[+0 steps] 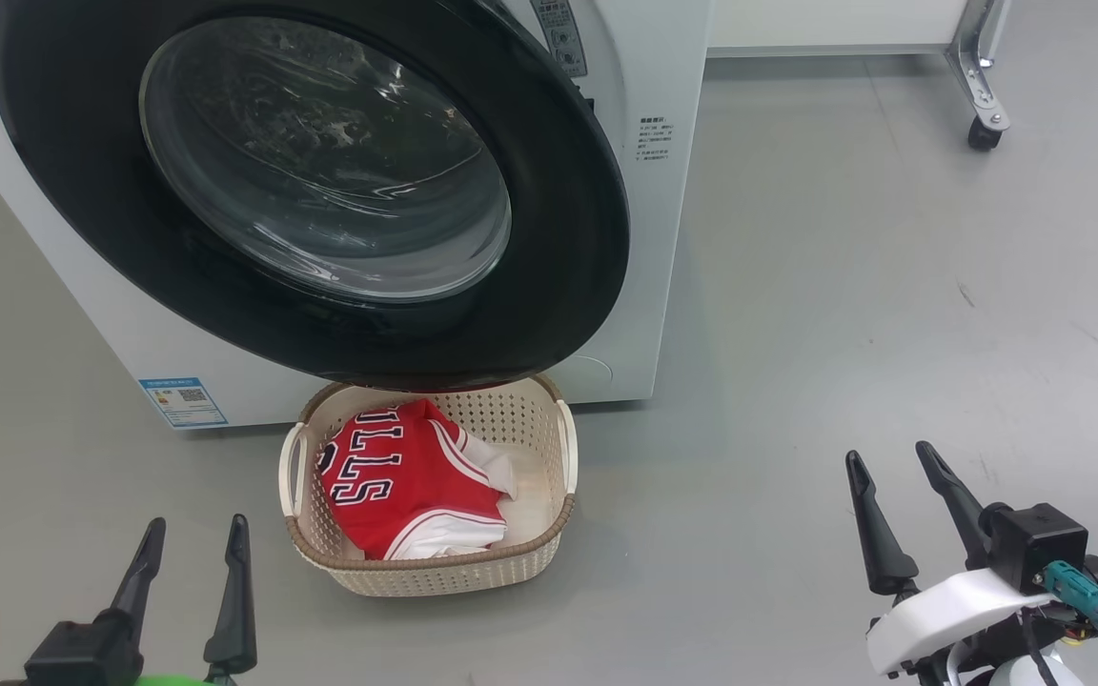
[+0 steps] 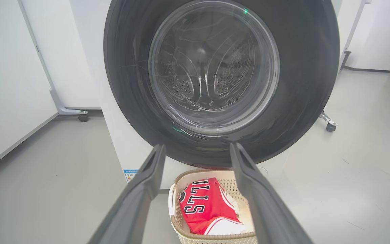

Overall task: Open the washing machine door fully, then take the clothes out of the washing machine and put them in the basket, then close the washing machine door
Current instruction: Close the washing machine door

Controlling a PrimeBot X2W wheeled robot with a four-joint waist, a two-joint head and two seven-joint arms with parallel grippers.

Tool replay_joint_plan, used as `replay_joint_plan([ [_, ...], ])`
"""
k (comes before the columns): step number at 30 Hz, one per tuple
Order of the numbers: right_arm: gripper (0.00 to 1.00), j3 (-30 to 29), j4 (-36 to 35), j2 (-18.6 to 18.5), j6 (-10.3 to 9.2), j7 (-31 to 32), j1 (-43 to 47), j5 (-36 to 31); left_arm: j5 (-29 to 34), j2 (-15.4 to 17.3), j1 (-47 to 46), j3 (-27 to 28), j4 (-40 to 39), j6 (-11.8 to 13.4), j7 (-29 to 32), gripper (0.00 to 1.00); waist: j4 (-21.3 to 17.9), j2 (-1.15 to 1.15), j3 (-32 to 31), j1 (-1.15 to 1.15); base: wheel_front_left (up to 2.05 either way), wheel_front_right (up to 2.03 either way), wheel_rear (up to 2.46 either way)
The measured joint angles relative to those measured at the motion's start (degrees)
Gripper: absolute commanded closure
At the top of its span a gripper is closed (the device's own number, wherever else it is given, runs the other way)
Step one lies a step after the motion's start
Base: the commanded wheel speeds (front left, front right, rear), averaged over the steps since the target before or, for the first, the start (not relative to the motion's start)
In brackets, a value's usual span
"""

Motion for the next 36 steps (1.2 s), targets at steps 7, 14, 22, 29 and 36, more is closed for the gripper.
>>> replay_joint_plan([
  [7, 0.0, 0.0, -0.5, 0.0, -0.02, 0.0, 0.1, 0.0, 1.3, -0.9, 0.0, 0.3, -0.1, 0.2, 0.4, 0.0, 0.0, 0.0, 0.2, 0.0, 0.0, 0.0, 0.0],
  [14, 0.16, 0.0, -1.0, 0.0, -0.04, 0.0, 0.1, 0.0, 2.2, -1.5, 0.0, 0.5, -0.2, 0.2, 1.2, 0.0, 0.0, 0.0, 0.5, 0.0, 0.0, 0.0, 0.0],
  [22, 1.0, -0.6, -1.8, -0.1, -0.1, 0.5, 0.2, 0.0, 3.2, -1.8, 0.0, 0.5, -0.9, 0.4, 1.6, 0.0, 0.2, 0.0, 1.4, 0.0, 0.0, 0.0, 0.0],
  [29, 1.0, -0.7, -2.6, -0.7, -0.09, 0.5, 0.0, 0.0, 3.5, -2.4, -0.1, 0.4, -2.2, 0.4, 1.7, 0.0, 0.5, 0.0, 2.7, 0.0, 0.0, 0.0, 0.0],
  [36, 1.0, -0.9, -2.9, -2.0, 0.16, 1.1, -2.2, -0.1, 5.0, -2.9, -1.2, -0.3, -2.9, 0.4, 2.2, 0.0, 1.4, 0.0, 4.8, 0.0, 0.0, 0.0, 0.0],
])
